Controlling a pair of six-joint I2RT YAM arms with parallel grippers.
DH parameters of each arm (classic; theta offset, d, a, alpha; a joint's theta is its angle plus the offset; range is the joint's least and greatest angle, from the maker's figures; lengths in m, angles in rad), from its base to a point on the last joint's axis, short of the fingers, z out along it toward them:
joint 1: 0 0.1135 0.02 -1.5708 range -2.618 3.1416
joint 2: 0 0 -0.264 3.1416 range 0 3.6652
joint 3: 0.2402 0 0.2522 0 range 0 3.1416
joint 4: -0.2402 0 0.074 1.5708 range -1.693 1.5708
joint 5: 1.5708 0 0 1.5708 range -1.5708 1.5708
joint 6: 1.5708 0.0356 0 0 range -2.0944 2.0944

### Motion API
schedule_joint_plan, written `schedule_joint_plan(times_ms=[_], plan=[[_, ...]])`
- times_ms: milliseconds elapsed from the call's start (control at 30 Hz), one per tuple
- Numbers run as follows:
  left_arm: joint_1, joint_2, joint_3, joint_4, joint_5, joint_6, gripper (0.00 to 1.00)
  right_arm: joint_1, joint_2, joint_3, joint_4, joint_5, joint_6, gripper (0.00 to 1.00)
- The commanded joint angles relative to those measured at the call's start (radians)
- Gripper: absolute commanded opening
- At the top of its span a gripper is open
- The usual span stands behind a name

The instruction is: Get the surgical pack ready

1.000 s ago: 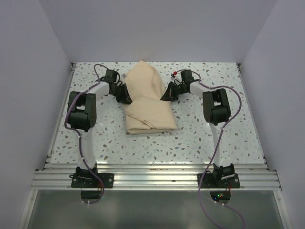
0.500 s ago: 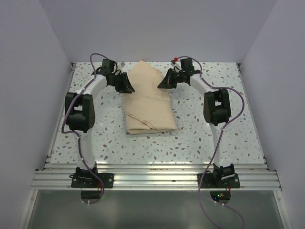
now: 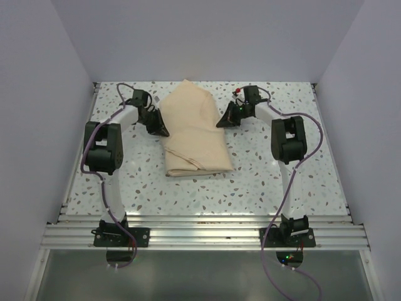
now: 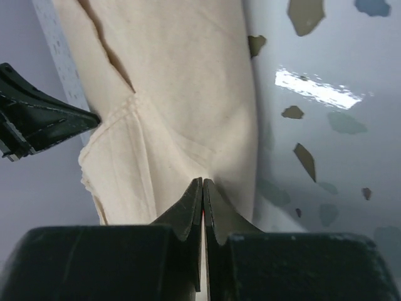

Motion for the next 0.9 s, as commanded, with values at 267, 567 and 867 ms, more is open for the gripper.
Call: schedule_joint_plan(times_ms=[267, 567, 867], plan=[[0.023, 0.012, 0.078, -0.016, -0.025, 0.046, 0.22, 0.001, 0.012, 0.078, -0.034, 0.059, -0.034, 0.01], [0.043, 0.044, 0.159, 0.062, 0.023, -0.041, 0.31, 0.005, 0.046, 0.179, 0.162, -0.024, 0.187, 0.04], [0.064, 0.196, 0.174, 0.168, 0.036, -0.138, 0.3, 0.019, 0.27, 0.328, 0.237, 0.026, 0.285, 0.04]])
